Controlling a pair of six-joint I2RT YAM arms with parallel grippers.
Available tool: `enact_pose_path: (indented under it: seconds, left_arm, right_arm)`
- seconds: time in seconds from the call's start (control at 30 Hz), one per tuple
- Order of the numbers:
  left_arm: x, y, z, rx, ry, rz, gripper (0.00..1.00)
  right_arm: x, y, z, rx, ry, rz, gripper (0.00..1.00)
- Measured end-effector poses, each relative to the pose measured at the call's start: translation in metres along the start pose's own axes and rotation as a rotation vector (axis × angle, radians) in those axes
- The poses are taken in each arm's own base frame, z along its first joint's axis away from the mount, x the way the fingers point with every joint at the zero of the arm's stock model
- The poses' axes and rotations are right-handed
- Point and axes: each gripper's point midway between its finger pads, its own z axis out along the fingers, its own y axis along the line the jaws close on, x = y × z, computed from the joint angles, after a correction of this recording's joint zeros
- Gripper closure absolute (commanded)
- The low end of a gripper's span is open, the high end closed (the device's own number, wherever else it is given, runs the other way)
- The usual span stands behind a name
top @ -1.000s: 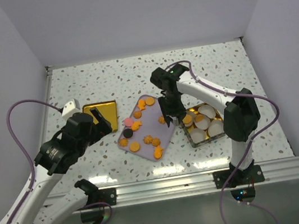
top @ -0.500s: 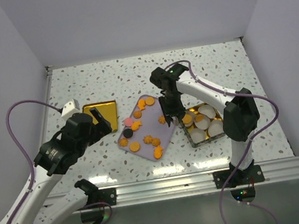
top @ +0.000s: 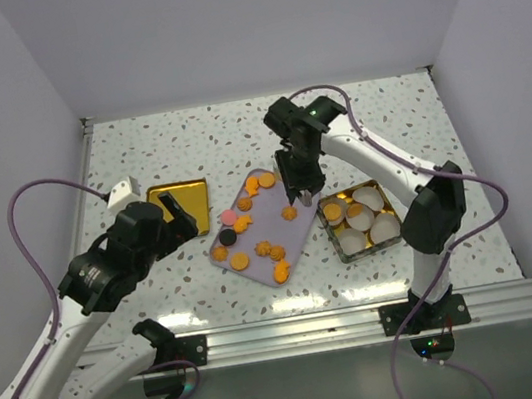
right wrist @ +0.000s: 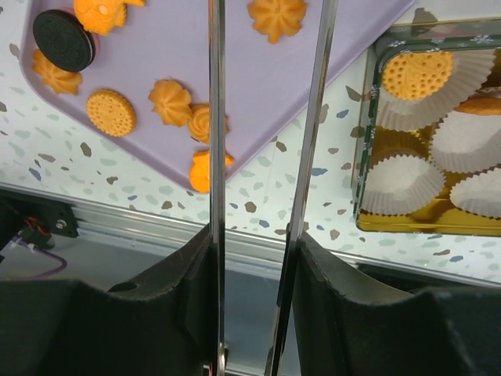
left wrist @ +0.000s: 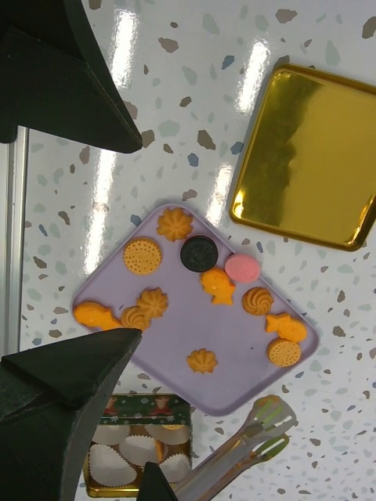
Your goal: Pack the cookies
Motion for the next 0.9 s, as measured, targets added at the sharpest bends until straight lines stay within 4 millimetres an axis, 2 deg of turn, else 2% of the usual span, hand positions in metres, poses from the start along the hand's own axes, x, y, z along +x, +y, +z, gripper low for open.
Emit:
enact_pose_path:
  seconds: [0.1,0.17,0.27,0.4,0.5,0.63,0.73,0.9]
  left_arm:
    - [-0.001,-0.001,-0.001,0.004,-0.003,-0.002,0.0]
    - [-0.001,-0.001,-0.001,0.003,-0.002,-0.002,0.0]
    - [0.0,-0.002,0.001,-0.003,0.004,0.003,0.0]
    - [0.003,-0.004,0.006,-0.009,0.022,0.013,0.0]
    - [0.007,-0.008,0.011,-0.007,0.042,0.023,0.0]
    - [0.01,-0.014,0.016,0.004,0.062,0.036,0.0]
    - [0.011,-0.02,0.019,0.019,0.069,0.039,0.0]
    - [0.012,-0.026,0.021,0.035,0.081,0.037,0.0]
  right_arm:
    - [-0.003,-0.006,-0.015,0.009,-0.057,0.006,0.6]
    - [-0.001,-0.014,-0.032,0.002,-0.112,0.019,0.6]
    - [0.013,-0.037,-0.062,-0.007,-0.189,0.06,0.59]
    - [0.03,-0.072,-0.087,0.003,-0.271,0.13,0.59]
    - [0.047,-0.097,-0.085,0.038,-0.271,0.174,0.59]
    - [0.065,-0.12,-0.067,0.091,-0.212,0.22,0.59]
    - [0.074,-0.133,-0.055,0.129,-0.17,0.241,0.58]
    - [0.079,-0.141,-0.048,0.157,-0.146,0.249,0.58]
